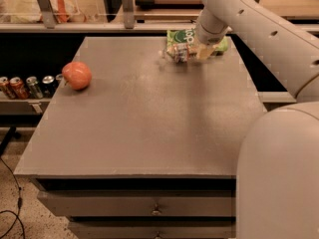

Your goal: Move water bottle near green rice chip bag

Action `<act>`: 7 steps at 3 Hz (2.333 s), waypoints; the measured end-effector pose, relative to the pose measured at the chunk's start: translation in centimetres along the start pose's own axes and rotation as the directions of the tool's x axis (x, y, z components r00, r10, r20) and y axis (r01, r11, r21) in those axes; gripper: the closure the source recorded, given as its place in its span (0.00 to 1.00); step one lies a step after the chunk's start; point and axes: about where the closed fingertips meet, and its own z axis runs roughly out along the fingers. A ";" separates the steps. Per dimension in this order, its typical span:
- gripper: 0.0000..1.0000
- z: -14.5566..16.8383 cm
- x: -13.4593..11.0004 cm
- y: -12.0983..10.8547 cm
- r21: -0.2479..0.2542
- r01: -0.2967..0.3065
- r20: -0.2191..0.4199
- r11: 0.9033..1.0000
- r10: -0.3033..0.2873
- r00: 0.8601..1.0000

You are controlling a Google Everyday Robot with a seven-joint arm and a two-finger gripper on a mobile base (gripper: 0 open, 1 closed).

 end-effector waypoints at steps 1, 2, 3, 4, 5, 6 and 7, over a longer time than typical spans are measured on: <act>0.35 0.5 0.1 0.3 -0.022 0.004 0.003 1.000 -0.004 1.000; 0.12 0.7 0.2 0.4 -0.033 0.006 0.004 0.999 -0.005 1.000; 0.00 0.2 0.3 0.1 -0.041 0.006 0.006 0.999 -0.006 1.000; 0.00 0.1 0.3 0.0 -0.040 0.006 0.006 0.999 -0.006 1.000; 0.00 -1.0 0.8 -0.7 -0.009 0.000 0.000 1.000 0.000 1.000; 0.00 -2.4 1.6 -1.7 0.028 -0.009 -0.011 1.000 0.010 1.000; 0.00 -3.3 2.1 -2.2 0.050 -0.018 -0.012 0.999 0.019 1.000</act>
Offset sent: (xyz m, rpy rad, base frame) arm 0.0014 -0.0054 -0.0013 -0.0025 0.0346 0.0064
